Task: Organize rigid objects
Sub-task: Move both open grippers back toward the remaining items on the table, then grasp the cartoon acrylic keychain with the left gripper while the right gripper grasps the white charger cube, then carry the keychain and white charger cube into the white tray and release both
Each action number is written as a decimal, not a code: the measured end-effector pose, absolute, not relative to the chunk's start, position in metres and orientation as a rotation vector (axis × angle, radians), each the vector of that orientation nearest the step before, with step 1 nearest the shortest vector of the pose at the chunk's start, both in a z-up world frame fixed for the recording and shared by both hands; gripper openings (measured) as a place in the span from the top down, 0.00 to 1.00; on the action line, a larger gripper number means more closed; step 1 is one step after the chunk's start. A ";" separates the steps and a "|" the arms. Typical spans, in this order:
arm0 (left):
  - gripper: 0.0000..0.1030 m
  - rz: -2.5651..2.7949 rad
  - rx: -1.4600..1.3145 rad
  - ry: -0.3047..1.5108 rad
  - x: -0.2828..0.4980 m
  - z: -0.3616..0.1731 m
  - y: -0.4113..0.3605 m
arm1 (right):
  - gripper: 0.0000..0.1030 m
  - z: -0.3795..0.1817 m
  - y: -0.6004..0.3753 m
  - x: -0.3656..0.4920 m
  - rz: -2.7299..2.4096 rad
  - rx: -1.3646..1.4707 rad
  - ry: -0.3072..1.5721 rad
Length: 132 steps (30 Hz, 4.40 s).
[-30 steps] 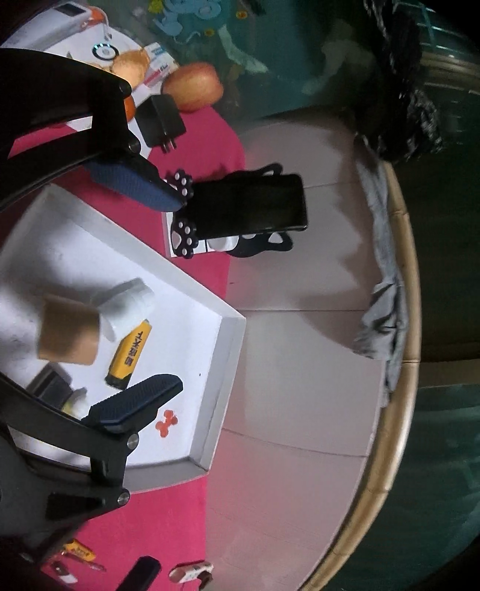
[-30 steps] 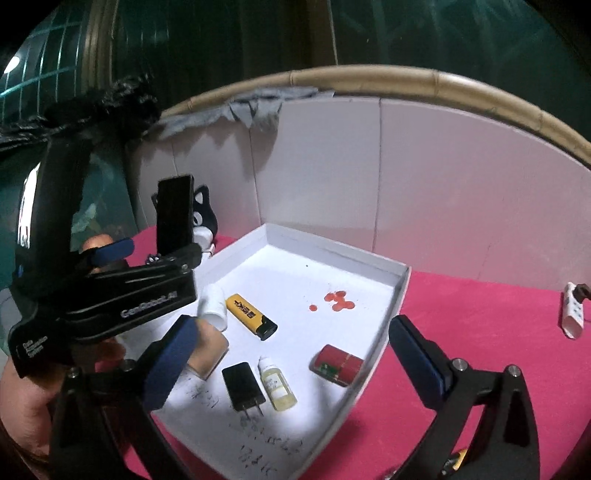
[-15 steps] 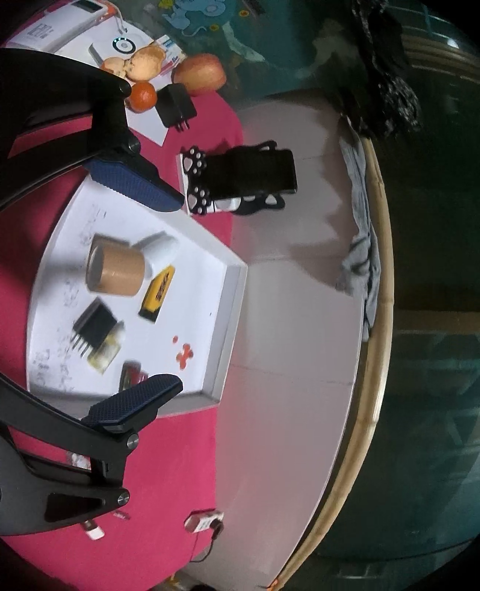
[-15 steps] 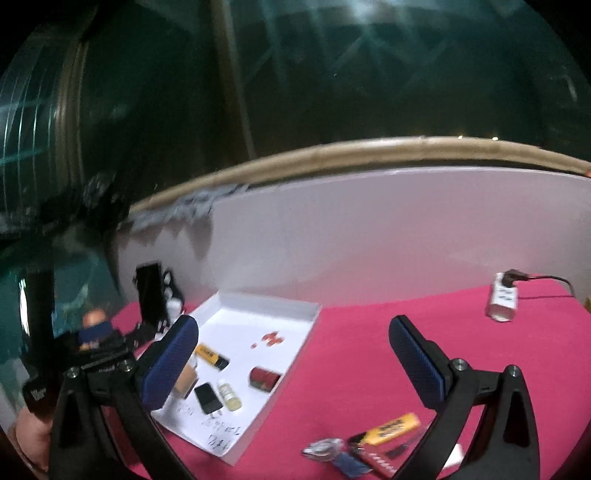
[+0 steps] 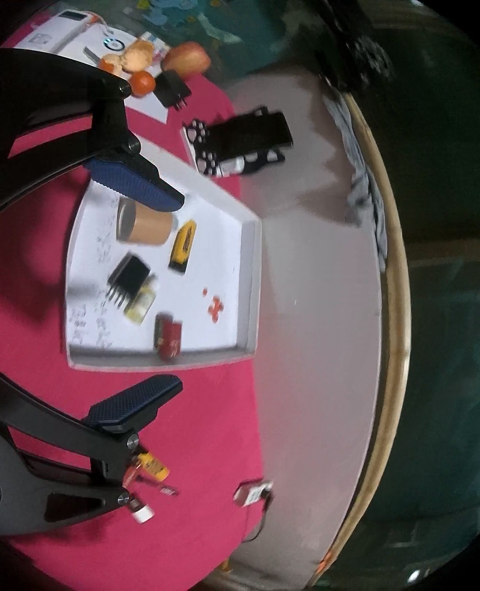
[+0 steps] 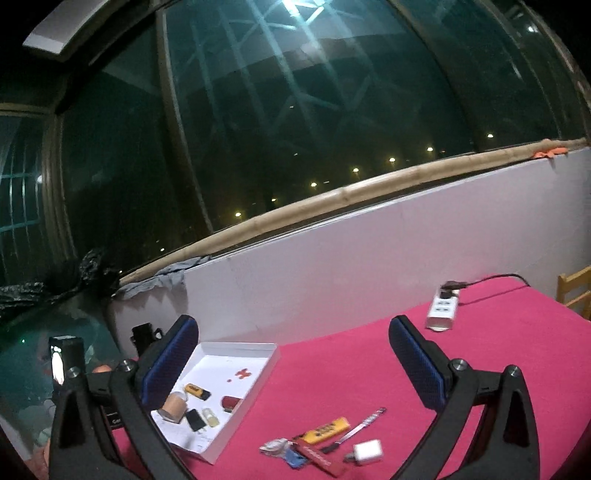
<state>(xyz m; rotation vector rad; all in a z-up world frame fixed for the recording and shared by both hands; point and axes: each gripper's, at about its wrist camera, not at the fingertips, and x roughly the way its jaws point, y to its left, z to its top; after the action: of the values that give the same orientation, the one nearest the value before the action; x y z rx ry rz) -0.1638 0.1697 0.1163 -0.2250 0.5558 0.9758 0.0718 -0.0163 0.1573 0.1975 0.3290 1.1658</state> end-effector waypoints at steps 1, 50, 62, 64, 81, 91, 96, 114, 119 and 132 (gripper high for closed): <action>0.12 0.940 -0.225 0.565 -0.160 0.114 0.166 | 0.00 0.155 -0.022 0.076 1.152 0.199 0.337; 0.16 0.330 -0.147 0.935 -0.031 0.009 0.132 | 0.00 0.005 -0.103 0.166 0.825 0.324 0.867; 0.38 0.292 -0.141 0.921 -0.028 0.004 0.127 | 0.00 0.006 -0.092 0.165 0.887 0.299 0.866; 0.57 0.295 -0.146 0.910 -0.027 0.006 0.124 | 0.00 0.010 -0.081 0.161 0.923 0.263 0.874; 0.72 0.376 -0.250 0.830 -0.067 0.017 0.124 | 0.48 0.016 0.063 0.119 1.109 -0.270 0.868; 0.72 0.364 -0.243 0.793 -0.071 0.029 0.113 | 0.64 0.011 0.058 0.116 1.143 -0.276 0.888; 0.72 0.380 -0.221 0.763 -0.075 0.042 0.107 | 0.64 0.034 0.034 0.117 1.149 -0.178 0.847; 0.72 0.614 -0.239 0.659 -0.118 0.079 0.127 | 0.64 0.098 0.053 0.068 1.329 -0.130 0.720; 0.72 0.678 -0.253 0.621 -0.141 0.087 0.141 | 0.64 0.111 0.066 0.055 1.369 -0.136 0.695; 0.72 0.790 -0.283 0.553 -0.184 0.102 0.172 | 0.64 0.137 0.107 0.016 1.468 -0.200 0.630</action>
<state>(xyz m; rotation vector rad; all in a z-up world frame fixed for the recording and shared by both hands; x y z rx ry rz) -0.1844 0.1722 0.1018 -0.2828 0.5532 0.7896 0.0155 0.1070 0.1370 -0.2003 0.6301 1.4678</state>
